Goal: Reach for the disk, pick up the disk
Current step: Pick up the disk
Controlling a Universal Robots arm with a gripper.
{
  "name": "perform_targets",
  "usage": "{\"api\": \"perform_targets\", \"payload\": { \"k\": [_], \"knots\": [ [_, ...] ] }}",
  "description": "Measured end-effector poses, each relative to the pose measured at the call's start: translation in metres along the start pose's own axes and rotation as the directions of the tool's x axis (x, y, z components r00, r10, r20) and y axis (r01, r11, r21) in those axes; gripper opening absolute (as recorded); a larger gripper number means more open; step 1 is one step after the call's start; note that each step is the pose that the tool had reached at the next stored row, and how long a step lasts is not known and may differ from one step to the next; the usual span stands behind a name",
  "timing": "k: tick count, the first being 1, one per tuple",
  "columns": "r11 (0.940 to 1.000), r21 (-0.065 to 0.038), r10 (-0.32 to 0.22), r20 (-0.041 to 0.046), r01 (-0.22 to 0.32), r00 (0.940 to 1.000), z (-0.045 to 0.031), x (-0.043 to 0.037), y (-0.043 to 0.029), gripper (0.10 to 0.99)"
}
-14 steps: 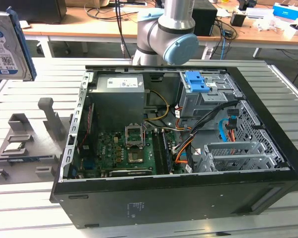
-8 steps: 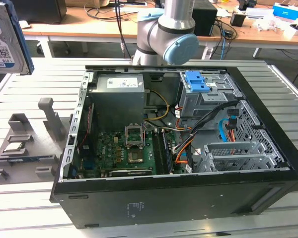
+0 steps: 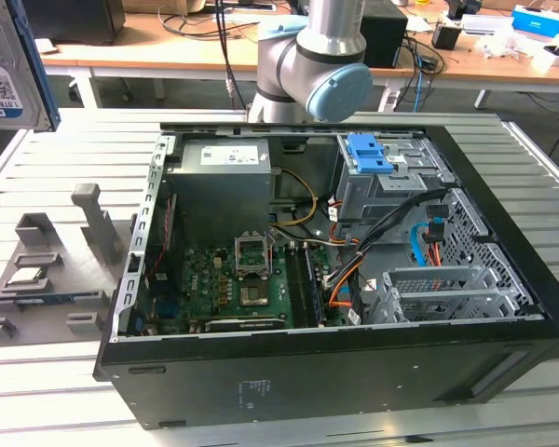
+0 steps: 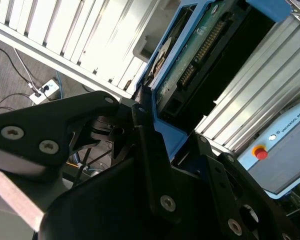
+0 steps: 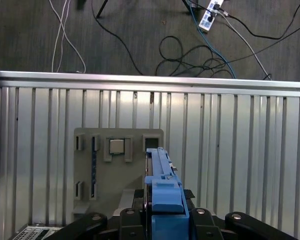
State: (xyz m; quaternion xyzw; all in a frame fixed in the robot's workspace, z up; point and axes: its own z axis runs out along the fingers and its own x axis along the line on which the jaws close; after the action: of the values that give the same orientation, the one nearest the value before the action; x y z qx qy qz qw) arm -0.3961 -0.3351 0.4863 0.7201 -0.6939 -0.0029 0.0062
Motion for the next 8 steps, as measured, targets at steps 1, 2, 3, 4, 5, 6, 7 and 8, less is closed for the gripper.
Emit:
{"api": "perform_targets", "payload": {
  "k": [1, 2, 3, 4, 5, 6, 7, 8],
  "knots": [
    [1.0000, 0.000, 0.000, 0.0000, 0.000, 1.0000, 0.0000, 0.0000, 0.0000, 0.373],
    [1.0000, 0.000, 0.000, 0.0000, 0.000, 1.0000, 0.0000, 0.0000, 0.0000, 0.373],
    [1.0000, 0.000, 0.000, 0.0000, 0.000, 1.0000, -0.0001, 0.0000, 0.0000, 0.373],
    [1.0000, 0.000, 0.000, -0.0001, 0.000, 1.0000, -0.0003, -0.0001, -0.0002, 0.373],
    [1.0000, 0.000, 0.000, -0.0001, 0.000, 1.0000, -0.0003, -0.0001, -0.0007, 0.373],
    [1.0000, 0.000, 0.000, 0.0000, 0.000, 1.0000, -0.0002, 0.0001, -0.0031, 0.373],
    [1.0000, 0.000, 0.000, -0.0001, 0.000, 1.0000, -0.0002, 0.0002, -0.0060, 0.373],
    [1.0000, 0.000, 0.000, -0.0002, 0.000, 1.0000, -0.0003, 0.0004, -0.0105, 0.373]
  ]
}}
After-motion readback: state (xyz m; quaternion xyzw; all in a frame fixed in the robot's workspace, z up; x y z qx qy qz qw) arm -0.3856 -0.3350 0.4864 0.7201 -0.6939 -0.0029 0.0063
